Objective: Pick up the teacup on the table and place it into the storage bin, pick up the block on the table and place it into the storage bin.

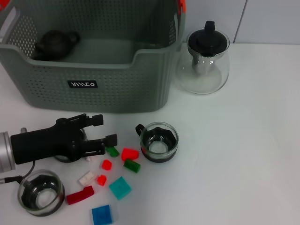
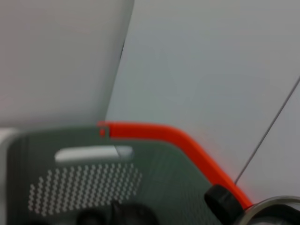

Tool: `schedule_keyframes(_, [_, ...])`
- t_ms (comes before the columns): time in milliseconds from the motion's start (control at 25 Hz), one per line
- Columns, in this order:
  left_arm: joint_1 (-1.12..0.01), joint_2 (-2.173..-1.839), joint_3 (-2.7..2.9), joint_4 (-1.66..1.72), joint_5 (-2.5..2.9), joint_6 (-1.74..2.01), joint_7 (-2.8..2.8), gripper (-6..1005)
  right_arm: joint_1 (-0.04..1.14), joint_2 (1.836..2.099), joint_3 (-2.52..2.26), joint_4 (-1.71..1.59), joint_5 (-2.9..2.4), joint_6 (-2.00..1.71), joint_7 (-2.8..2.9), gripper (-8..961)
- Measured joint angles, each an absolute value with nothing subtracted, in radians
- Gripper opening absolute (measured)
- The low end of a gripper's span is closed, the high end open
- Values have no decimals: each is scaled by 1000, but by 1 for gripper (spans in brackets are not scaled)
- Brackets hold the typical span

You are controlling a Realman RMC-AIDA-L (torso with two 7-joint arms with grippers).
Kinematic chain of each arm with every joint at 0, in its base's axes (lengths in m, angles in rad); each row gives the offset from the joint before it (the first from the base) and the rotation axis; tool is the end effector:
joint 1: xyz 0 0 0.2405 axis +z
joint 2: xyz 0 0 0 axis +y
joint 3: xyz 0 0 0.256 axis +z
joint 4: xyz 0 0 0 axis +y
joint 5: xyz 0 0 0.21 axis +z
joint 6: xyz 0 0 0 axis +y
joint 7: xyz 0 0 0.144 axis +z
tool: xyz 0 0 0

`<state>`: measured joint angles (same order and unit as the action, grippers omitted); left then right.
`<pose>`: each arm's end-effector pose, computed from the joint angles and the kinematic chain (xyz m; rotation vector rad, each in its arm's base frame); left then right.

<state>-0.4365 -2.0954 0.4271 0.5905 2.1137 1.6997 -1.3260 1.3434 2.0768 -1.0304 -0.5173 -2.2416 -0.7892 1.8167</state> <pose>-0.2985 0.2828 0.0039 -2.6159 -0.8160 -0.8677 -0.0146 0.4956 -0.0456 -2.5732 0.0512 0.2106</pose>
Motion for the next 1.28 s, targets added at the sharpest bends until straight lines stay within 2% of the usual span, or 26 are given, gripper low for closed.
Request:
schedule_keyframes(80, [-440, -2096, 427, 590, 2114, 1697, -1327, 858, 1350, 2092, -1047, -469, -2240, -733, 1779, 64])
schedule_keyframes(240, [-445, -2098, 426, 591, 2114, 1696, -1328, 858, 1360, 2101, -1061, -409, -2224, -664, 1744, 64])
schedule_keyframes(1280, [-443, -2108, 426, 586, 2114, 1684, -1324, 858, 1325, 2107, -1100, -296, -2175, -642, 1719, 66])
